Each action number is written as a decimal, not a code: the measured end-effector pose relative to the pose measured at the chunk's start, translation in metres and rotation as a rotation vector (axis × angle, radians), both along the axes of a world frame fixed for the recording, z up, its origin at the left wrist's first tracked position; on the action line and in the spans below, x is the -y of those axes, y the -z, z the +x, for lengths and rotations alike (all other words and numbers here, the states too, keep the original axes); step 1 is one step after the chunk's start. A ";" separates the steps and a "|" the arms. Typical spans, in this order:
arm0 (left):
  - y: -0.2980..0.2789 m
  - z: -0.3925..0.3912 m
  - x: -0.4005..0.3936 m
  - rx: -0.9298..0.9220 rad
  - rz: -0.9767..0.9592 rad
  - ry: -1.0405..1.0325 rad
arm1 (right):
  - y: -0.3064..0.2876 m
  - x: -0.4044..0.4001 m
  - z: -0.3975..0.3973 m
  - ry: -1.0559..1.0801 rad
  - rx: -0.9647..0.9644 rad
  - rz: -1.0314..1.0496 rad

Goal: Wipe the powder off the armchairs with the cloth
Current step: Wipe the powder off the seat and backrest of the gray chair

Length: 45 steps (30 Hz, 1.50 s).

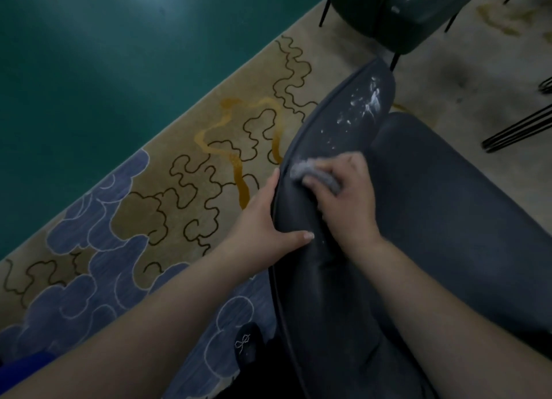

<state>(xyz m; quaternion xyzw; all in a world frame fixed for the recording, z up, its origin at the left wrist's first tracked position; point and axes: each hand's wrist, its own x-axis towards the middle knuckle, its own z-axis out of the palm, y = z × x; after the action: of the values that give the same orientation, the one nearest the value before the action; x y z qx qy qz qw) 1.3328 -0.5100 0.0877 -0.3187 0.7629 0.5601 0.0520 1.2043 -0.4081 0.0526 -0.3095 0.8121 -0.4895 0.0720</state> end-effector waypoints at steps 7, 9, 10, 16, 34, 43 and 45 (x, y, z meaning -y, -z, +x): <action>0.000 -0.003 0.003 0.008 0.056 -0.006 | -0.006 0.028 -0.036 -0.209 -0.242 0.090; 0.000 -0.004 0.004 0.018 0.059 -0.016 | -0.008 0.046 -0.052 -0.107 -0.212 0.119; 0.000 -0.004 0.005 0.020 0.064 -0.016 | -0.008 0.048 -0.052 -0.080 -0.193 0.132; 0.006 -0.006 0.010 0.037 0.109 0.022 | -0.012 0.001 -0.012 -0.316 -0.237 0.119; 0.002 -0.006 0.010 0.023 0.150 0.027 | -0.006 0.058 -0.087 0.132 -0.194 0.146; 0.005 -0.006 0.010 0.010 0.179 0.049 | 0.000 0.009 -0.029 -0.073 -0.099 0.043; 0.004 -0.006 0.013 0.013 0.204 0.077 | -0.001 0.025 -0.055 -0.027 -0.088 0.074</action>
<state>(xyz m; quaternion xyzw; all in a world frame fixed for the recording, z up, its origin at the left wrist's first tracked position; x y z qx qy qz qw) 1.3272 -0.5229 0.0832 -0.2859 0.7131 0.6305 0.1104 1.1497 -0.4328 0.0541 -0.3387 0.8278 -0.4438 0.0543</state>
